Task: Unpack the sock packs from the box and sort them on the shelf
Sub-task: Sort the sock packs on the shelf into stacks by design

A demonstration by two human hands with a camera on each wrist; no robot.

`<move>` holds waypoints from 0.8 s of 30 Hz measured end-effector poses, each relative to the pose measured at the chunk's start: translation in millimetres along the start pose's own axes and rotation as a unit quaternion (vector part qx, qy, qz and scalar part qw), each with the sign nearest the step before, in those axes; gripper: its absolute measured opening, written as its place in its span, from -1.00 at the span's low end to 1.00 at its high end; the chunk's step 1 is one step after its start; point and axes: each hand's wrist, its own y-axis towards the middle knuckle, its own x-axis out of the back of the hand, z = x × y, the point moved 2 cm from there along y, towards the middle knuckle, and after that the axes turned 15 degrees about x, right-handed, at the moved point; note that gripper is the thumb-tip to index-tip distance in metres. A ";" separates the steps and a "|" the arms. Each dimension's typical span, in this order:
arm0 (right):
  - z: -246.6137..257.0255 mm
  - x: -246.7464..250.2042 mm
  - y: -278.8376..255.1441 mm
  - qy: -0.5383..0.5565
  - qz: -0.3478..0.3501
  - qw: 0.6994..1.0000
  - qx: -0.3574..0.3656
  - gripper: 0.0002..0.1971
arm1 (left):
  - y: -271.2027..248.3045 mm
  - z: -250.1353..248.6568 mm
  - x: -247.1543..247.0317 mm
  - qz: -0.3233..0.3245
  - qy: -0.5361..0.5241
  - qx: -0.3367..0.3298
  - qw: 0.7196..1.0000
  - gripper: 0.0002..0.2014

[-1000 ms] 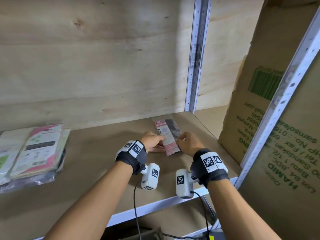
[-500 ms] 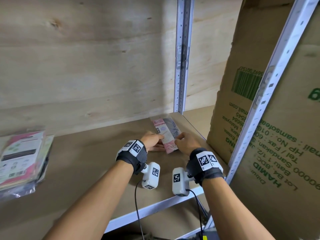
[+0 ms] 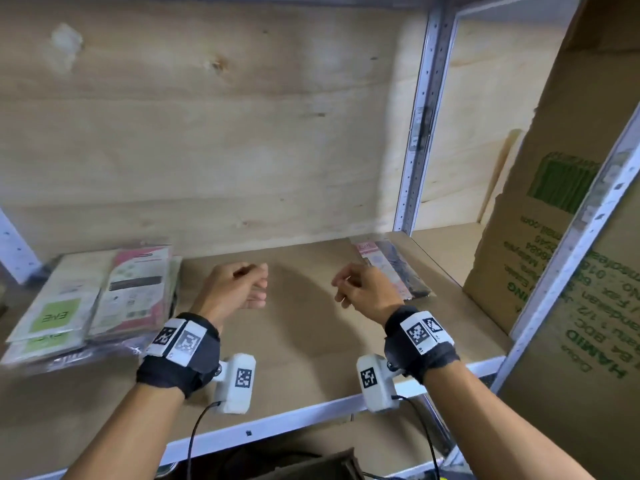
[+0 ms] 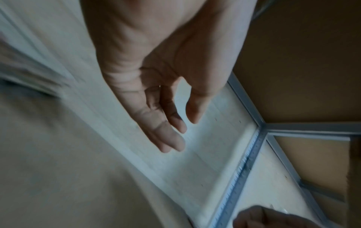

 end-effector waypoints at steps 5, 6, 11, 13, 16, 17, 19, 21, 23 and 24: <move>32.8 -72.6 12.9 0.019 0.101 0.995 0.017 -0.84 | -11.6 17.8 95.7 -0.076 -0.064 -0.021 0.995 -0.79; 41.0 -88.0 19.1 0.025 0.110 0.993 0.015 -0.83 | -13.2 22.4 110.7 -0.088 -0.075 -0.022 0.993 -0.79; 87.2 -164.7 63.3 0.066 0.145 0.987 -0.003 -0.87 | -19.5 35.1 169.3 -0.131 -0.108 -0.023 0.985 -0.85; 105.9 -197.1 79.5 0.102 0.153 0.983 -0.031 -0.89 | -20.7 36.3 189.4 -0.139 -0.130 -0.027 0.981 -0.86; 127.2 -239.8 96.2 0.123 0.160 0.977 -0.075 -0.74 | -23.0 40.3 212.2 -0.161 -0.146 -0.031 0.976 -0.85; 131.7 -251.8 99.9 0.113 0.162 0.977 -0.077 -0.67 | -24.3 42.4 217.4 -0.167 -0.149 -0.030 0.974 -0.84; 135.7 -270.4 104.5 0.101 0.160 0.979 -0.074 -0.56 | -27.2 45.5 223.8 -0.171 -0.164 -0.029 0.971 -0.84; 132.1 -279.9 105.7 0.100 0.149 0.981 -0.075 -0.55 | -30.0 47.8 225.9 -0.169 -0.172 -0.029 0.970 -0.83; 126.1 -278.8 103.7 0.097 0.149 0.981 -0.070 -0.69 | -31.4 49.2 223.6 -0.167 -0.161 -0.028 0.972 -0.83; 124.1 -274.3 101.5 0.096 0.149 0.982 -0.069 -0.73 | -31.7 49.7 221.6 -0.169 -0.153 -0.027 0.973 -0.83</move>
